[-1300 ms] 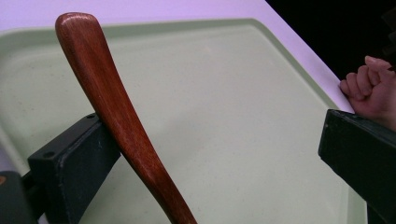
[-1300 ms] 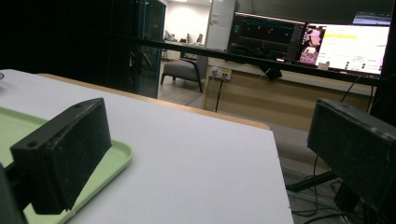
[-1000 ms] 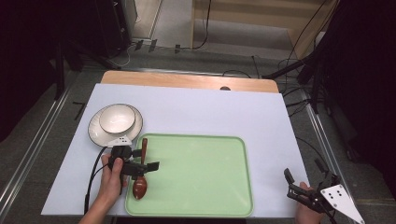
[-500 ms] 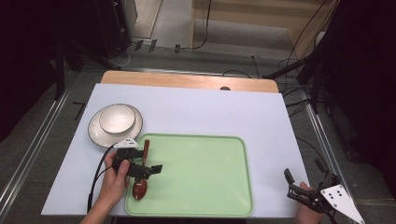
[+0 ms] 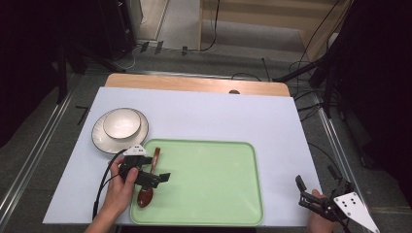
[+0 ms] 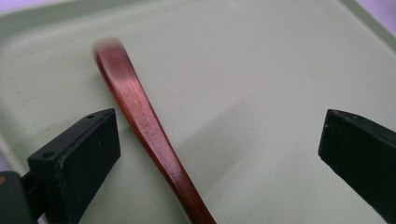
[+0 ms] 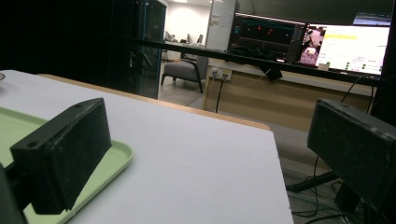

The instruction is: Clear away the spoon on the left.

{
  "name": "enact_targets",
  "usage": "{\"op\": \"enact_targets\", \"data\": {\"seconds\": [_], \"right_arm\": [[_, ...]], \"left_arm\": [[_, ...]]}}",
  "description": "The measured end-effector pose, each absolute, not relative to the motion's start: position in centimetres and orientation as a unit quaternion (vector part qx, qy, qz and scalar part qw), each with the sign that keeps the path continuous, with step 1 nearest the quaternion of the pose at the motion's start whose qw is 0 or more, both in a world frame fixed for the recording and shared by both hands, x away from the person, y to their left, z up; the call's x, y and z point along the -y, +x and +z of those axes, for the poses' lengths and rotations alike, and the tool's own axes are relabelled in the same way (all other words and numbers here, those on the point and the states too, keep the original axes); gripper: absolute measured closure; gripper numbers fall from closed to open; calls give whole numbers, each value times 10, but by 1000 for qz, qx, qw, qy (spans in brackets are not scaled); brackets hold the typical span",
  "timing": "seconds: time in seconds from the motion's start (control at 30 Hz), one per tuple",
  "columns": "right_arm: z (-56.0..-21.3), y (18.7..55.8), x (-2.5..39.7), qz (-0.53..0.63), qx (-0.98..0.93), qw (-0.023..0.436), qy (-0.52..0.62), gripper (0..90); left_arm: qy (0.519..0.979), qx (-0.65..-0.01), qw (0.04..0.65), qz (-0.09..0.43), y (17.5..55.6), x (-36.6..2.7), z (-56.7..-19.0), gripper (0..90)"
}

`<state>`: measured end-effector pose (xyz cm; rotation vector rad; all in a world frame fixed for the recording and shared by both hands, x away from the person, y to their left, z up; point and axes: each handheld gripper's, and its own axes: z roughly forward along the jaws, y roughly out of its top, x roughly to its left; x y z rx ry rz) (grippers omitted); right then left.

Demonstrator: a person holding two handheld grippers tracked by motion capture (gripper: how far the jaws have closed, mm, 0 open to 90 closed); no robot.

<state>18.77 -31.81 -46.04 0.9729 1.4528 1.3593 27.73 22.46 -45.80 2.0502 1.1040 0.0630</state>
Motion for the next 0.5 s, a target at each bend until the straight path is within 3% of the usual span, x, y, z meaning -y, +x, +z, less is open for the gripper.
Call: {"op": "enact_targets", "data": {"seconds": [0.5], "right_arm": [[-460,188,318,549,-586,447,394,0]], "left_arm": [[799,-431,418,31,275,-229,-454,0]]}}
